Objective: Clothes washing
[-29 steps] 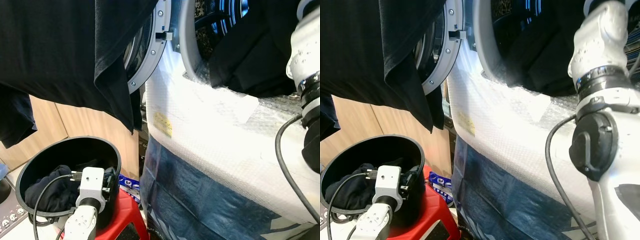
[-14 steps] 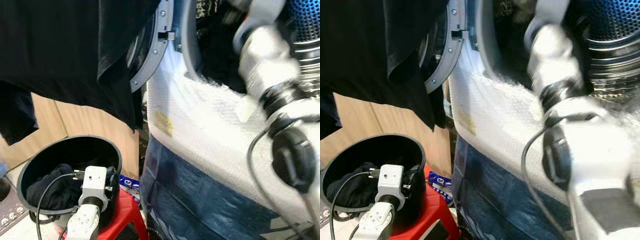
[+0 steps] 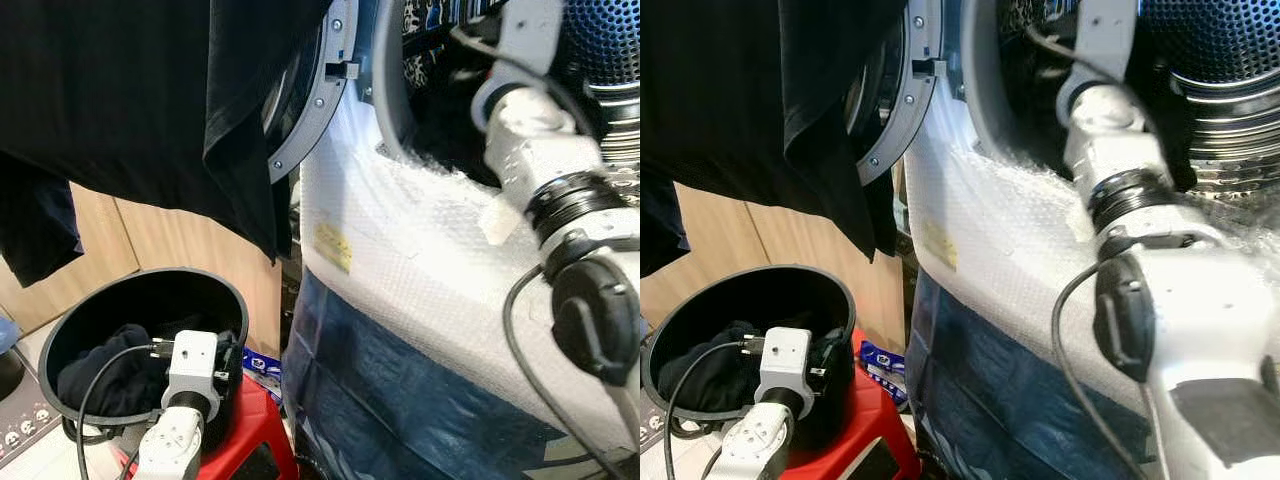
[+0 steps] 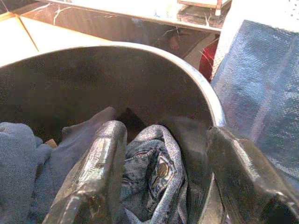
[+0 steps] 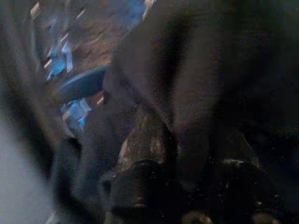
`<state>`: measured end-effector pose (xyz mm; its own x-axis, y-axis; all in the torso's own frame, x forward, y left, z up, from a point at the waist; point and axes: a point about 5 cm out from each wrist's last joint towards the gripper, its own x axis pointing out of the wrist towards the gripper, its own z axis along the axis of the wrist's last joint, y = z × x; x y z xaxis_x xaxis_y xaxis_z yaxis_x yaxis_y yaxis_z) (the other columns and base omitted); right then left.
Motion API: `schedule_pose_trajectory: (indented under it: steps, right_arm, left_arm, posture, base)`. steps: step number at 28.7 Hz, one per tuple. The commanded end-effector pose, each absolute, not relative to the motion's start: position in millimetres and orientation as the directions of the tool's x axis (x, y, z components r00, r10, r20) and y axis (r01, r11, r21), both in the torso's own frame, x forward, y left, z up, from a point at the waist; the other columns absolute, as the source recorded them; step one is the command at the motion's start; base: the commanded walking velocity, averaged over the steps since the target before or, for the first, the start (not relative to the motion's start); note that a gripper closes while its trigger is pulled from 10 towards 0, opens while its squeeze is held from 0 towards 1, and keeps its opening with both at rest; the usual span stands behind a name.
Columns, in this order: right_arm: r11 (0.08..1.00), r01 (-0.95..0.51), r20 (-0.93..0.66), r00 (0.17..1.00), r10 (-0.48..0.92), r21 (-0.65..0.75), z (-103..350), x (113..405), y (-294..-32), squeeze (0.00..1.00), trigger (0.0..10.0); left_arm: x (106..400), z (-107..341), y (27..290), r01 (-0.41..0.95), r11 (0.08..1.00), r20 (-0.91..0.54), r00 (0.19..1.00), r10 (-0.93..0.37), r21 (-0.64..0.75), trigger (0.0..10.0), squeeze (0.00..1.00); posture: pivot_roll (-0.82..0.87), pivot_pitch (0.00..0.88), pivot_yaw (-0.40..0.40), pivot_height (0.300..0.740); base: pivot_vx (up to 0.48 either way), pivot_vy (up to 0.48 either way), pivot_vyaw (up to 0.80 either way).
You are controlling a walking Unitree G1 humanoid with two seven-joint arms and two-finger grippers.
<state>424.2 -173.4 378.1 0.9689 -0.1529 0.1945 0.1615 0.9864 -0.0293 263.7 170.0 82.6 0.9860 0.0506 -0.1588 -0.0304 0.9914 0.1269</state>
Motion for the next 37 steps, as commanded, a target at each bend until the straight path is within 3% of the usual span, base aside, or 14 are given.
schedule_pose_trajectory:
  steps: [1,6,9,13,16,20,28,31,32,37]
  right_arm:
    - [0.976,0.217,0.264,0.941,-0.211,0.008,400,418,-186,1.0,10.0]
    - [0.938,0.323,0.271,0.898,-0.346,0.124,408,411,-216,1.0,10.0]
    - [0.908,0.399,0.269,0.867,-0.419,0.126,404,407,-234,1.0,10.0]
    - [0.983,0.182,0.164,0.971,-0.177,-0.02,373,421,-207,1.0,10.0]
    - [0.958,0.272,0.173,0.952,-0.254,-0.087,372,419,-219,1.0,10.0]
    - [0.915,0.379,0.335,0.851,-0.403,0.139,423,399,-244,1.0,10.0]
    - [0.885,0.437,0.474,0.752,-0.458,0.162,468,377,-259,1.0,10.0]
    - [0.903,0.427,0.405,0.819,-0.407,0.044,448,388,-253,1.0,10.0]
    - [0.94,0.339,0.334,0.892,-0.305,-0.045,425,401,-240,1.0,10.0]
    - [0.965,0.211,0.199,0.964,-0.178,-0.158,384,416,-223,1.0,10.0]
  left_arm:
    - [266,83,165,-0.013,0.992,-0.159,0.987,0.033,0.128,10.0,0.0]
    - [265,83,165,-0.007,0.991,-0.158,0.987,0.028,0.131,10.0,0.0]
    - [264,83,165,-0.009,0.99,-0.158,0.987,0.031,0.138,10.0,0.0]
    - [264,81,164,0.005,0.99,-0.168,0.986,0.019,0.14,10.0,0.0]
    - [267,82,162,0.013,0.99,-0.167,0.986,0.011,0.14,10.0,0.0]
    - [268,85,162,0.016,0.99,-0.159,0.987,0.006,0.141,10.0,0.0]
    - [267,87,165,0.01,0.99,-0.154,0.988,0.012,0.142,10.0,0.0]
    - [267,85,164,0.019,0.99,-0.164,0.986,0.005,0.142,10.0,0.0]
    - [267,84,163,0.03,0.989,-0.169,0.986,-0.006,0.143,10.0,0.0]
    - [268,85,162,0.042,0.989,-0.172,0.985,-0.017,0.142,10.0,0.0]
  posture:
    - [0.14,0.0,-0.077,0.74]
    - [0.15,0.0,-0.082,0.74]
    - [0.15,0.0,-0.078,0.74]
    - [0.13,0.0,-0.064,0.74]
    - [0.13,0.0,-0.061,0.74]
    - [0.14,0.0,-0.057,0.74]
    - [0.13,0.0,-0.048,0.74]
    - [0.11,0.0,-0.038,0.74]
    - [0.11,0.0,-0.034,0.74]
    - [0.1,0.0,-0.023,0.74]
  base:
    - [0.0,0.0,0.0]
    - [0.0,0.0,0.0]
    - [0.0,0.0,0.0]
    - [0.0,0.0,0.0]
    - [0.0,0.0,0.0]
    - [0.0,0.0,0.0]
    - [0.0,0.0,0.0]
    - [0.0,0.0,0.0]
    - [0.0,0.0,0.0]
    - [0.0,0.0,0.0]
